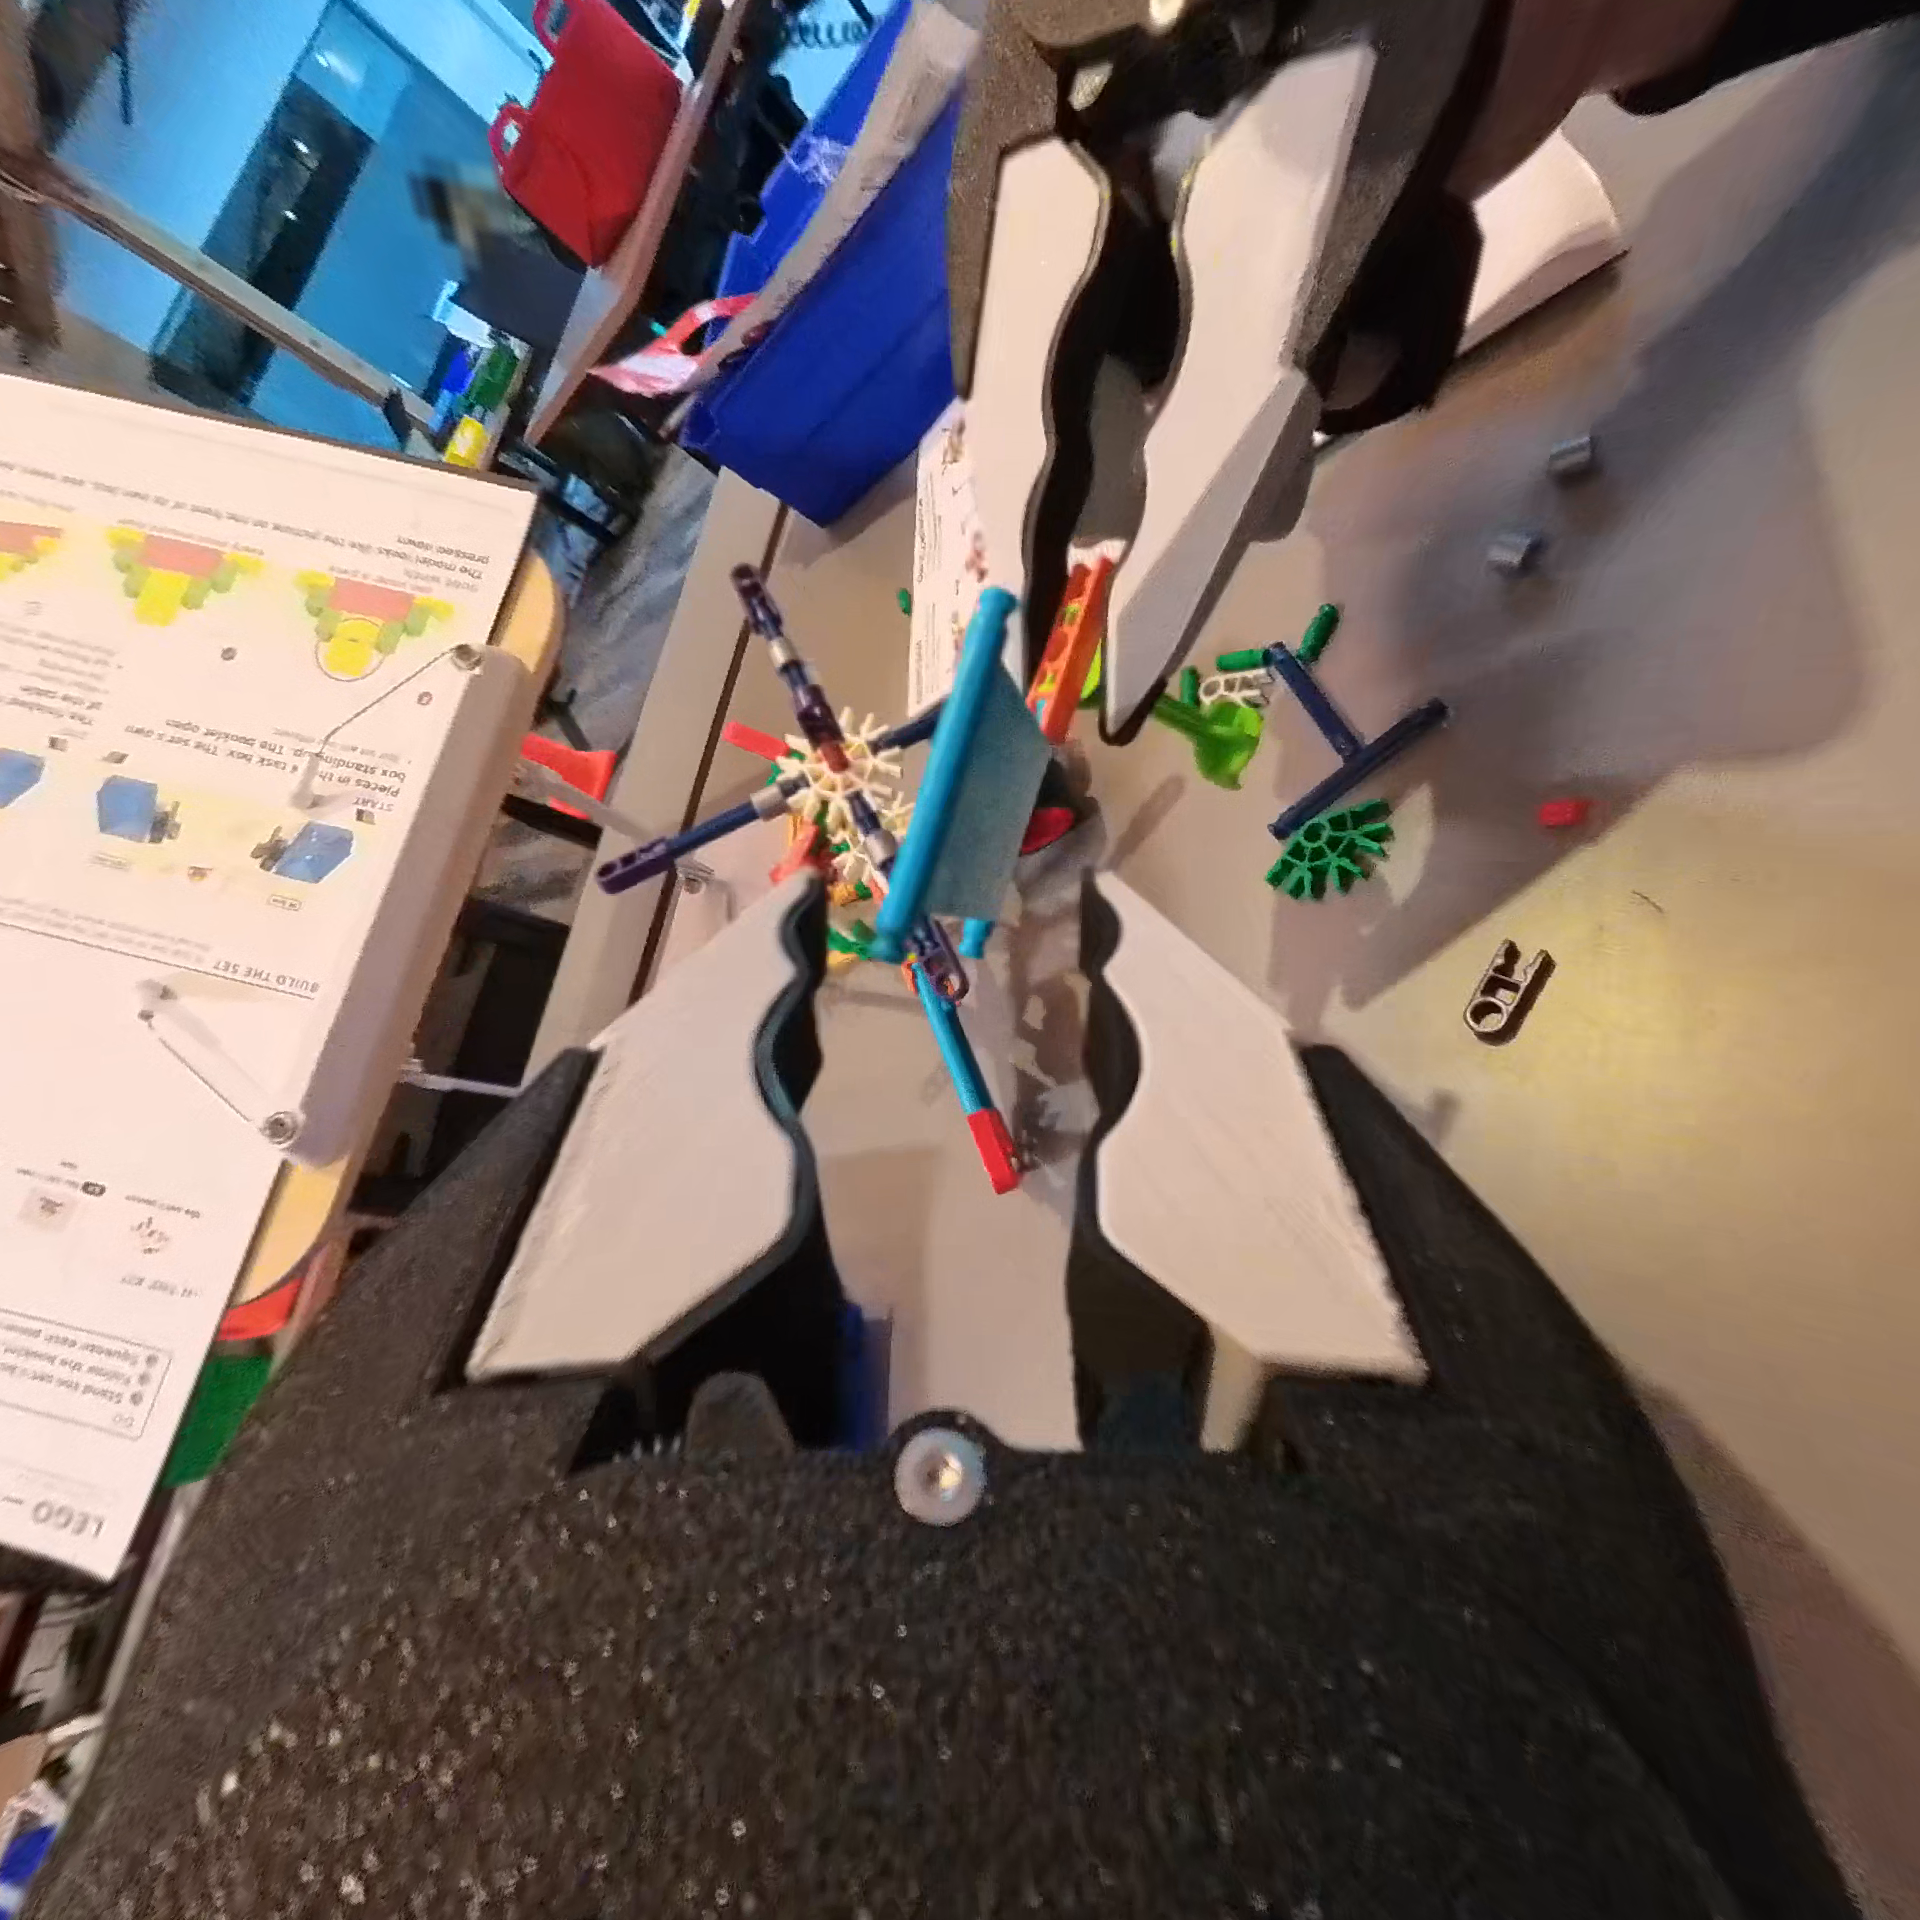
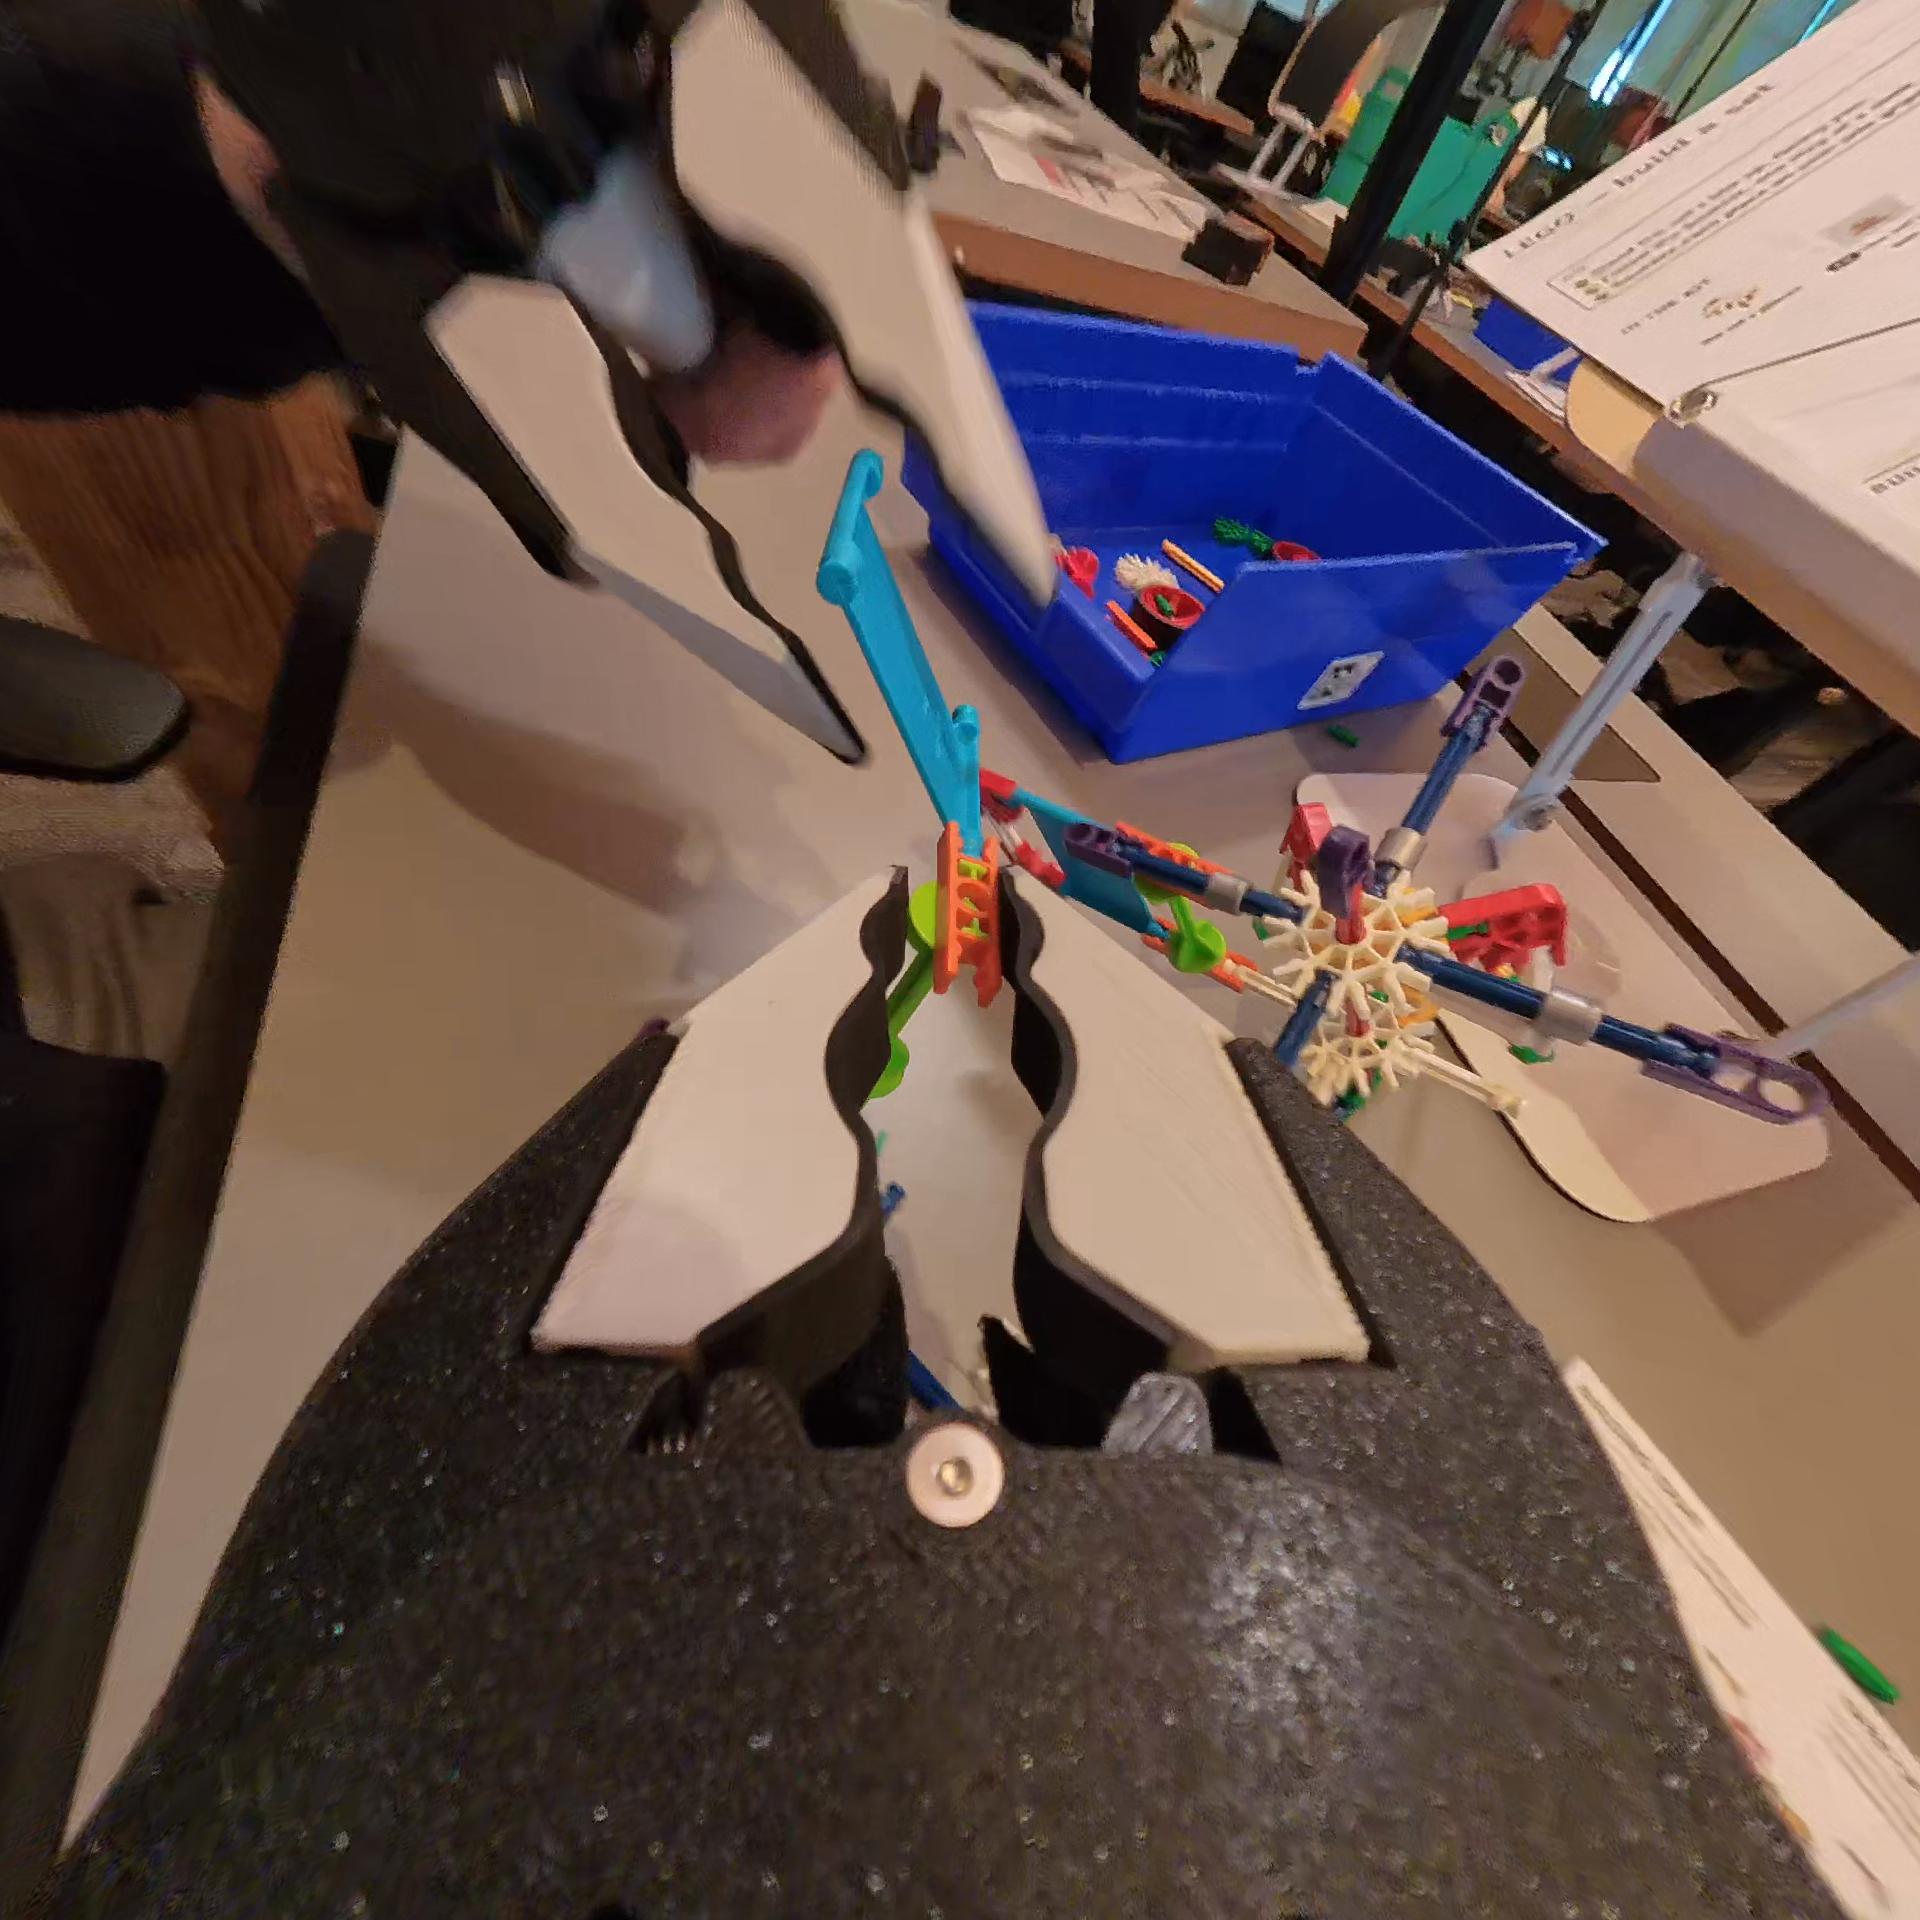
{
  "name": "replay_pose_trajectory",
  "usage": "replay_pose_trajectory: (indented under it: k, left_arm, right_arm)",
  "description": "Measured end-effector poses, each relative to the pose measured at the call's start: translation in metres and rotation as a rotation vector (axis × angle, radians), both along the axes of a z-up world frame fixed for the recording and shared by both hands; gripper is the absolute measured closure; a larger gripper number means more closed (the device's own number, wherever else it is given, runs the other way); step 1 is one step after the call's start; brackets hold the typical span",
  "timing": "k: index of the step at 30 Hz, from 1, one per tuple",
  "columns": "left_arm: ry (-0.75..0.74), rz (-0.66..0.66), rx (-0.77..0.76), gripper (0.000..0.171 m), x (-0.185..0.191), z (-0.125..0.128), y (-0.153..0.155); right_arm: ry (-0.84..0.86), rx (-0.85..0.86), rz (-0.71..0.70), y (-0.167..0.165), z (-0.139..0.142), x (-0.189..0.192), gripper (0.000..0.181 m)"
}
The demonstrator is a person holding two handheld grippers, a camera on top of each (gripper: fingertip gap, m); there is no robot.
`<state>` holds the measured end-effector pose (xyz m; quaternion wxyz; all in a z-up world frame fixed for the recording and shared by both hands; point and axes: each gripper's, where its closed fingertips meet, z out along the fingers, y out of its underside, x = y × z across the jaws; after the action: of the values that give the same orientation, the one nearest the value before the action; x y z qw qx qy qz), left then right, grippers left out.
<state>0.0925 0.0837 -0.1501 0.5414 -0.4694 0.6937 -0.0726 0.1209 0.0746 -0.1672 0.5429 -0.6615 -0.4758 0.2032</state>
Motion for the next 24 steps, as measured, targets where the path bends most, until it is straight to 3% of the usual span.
replay_pose_trajectory:
  k: [2,5,9,12,16,20,24]
  left_arm:
    - [-0.005,0.029,0.048,0.151,0.005,0.000,0.007]
    - [-0.057,0.055,0.004,0.168,0.011,0.001,0.012]
    - [-0.196,0.226,0.038,0.167,0.016,0.008,0.023]
    - [-0.312,0.318,-0.048,0.168,0.017,0.006,0.025]
    - [-0.330,0.297,0.036,0.169,0.015,0.008,0.019]
    - [-0.445,0.310,-0.096,0.168,0.012,0.014,0.022]
    - [-0.492,0.328,-0.109,0.169,0.012,0.014,0.021]
  right_arm:
    - [0.023,-0.012,-0.014,0.002,0.001,-0.001,0.167]
    - [0.112,-0.031,-0.080,0.010,0.010,0.006,0.168]
    - [0.205,-0.043,-0.222,0.024,0.013,0.013,0.168]
    - [0.270,-0.039,-0.280,0.027,0.017,0.016,0.168]
    - [0.312,-0.047,-0.243,0.023,0.025,0.014,0.169]
    - [0.393,-0.039,-0.250,0.025,0.037,0.010,0.170]
    - [0.430,-0.033,-0.259,0.025,0.037,0.010,0.170]
